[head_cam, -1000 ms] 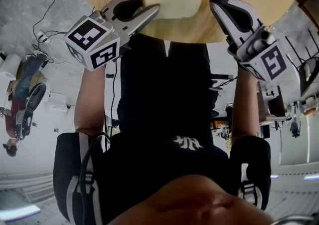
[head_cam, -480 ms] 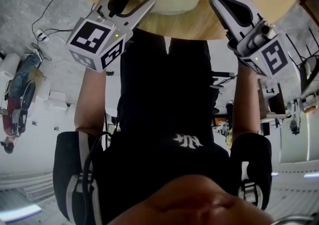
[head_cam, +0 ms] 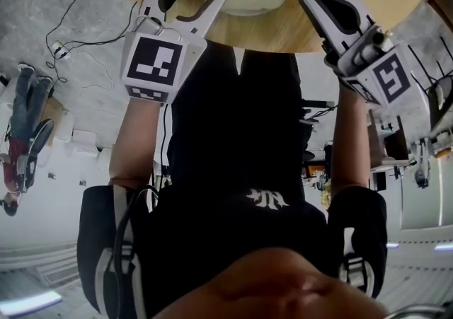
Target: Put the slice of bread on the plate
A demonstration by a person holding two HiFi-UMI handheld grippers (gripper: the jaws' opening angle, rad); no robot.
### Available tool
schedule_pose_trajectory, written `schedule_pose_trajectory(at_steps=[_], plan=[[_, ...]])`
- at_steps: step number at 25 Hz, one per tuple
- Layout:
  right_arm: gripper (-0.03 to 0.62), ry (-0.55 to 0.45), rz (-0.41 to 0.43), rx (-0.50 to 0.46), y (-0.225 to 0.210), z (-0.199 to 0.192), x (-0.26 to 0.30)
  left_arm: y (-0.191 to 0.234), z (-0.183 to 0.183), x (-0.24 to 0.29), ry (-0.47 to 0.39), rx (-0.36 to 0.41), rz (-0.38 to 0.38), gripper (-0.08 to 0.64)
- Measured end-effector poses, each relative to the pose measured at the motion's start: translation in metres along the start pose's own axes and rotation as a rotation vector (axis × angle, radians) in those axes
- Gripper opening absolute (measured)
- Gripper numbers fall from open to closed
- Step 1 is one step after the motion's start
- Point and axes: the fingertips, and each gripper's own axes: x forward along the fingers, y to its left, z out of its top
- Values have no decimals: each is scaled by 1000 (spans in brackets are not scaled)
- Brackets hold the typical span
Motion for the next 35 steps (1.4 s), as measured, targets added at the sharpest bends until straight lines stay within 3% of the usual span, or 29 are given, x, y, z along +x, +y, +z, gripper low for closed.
schedule_pose_trajectory(at_steps=[2,5,9,11,12,13,15,18,20,23,26,28,30,31,32,33,35], plan=[[3,2,-5,-1,-1,-1,-1,1,3,0,-5,51,33,216],[3,-10,-17,-7,-5,-1,-5,0,10,0,-40,64,47,216],[3,-63,-65,-62,-17,14,-18,2,28,-6,-191,103,25,212],[3,-79,-85,-97,-18,22,-27,-7,39,-17,-297,93,-48,165],[3,-75,-90,-114,-15,24,-33,-16,44,-23,-350,75,-113,65],[3,-66,-92,-125,-9,22,-41,-26,48,-29,-400,46,-195,14],[3,-66,-106,-98,8,8,-62,-47,52,-38,-475,-27,-346,14],[3,-136,-130,63,46,-14,-88,-77,42,-55,-490,-101,-482,12],[3,-205,-97,119,74,-11,-102,-107,44,-70,-493,-101,-586,14],[5,-323,-21,55,102,20,-112,-142,85,-86,-543,-32,-753,12],[3,-386,40,-90,127,56,-115,-156,127,-108,-610,3,-829,12],[5,-434,65,-134,143,76,-123,-166,142,-131,-680,-6,-855,12],[117,-488,107,-148,168,82,-131,-177,138,-152,-730,9,-845,12],[129,-504,141,-166,186,78,-136,-184,131,-159,-742,21,-835,12],[113,-513,175,-199,205,71,-143,-193,125,-164,-747,27,-835,12],[18,-519,204,-239,225,61,-153,-204,118,-168,-750,24,-848,12],[4,-544,249,-293,260,31,-178,-234,101,-178,-752,25,-903,12]])
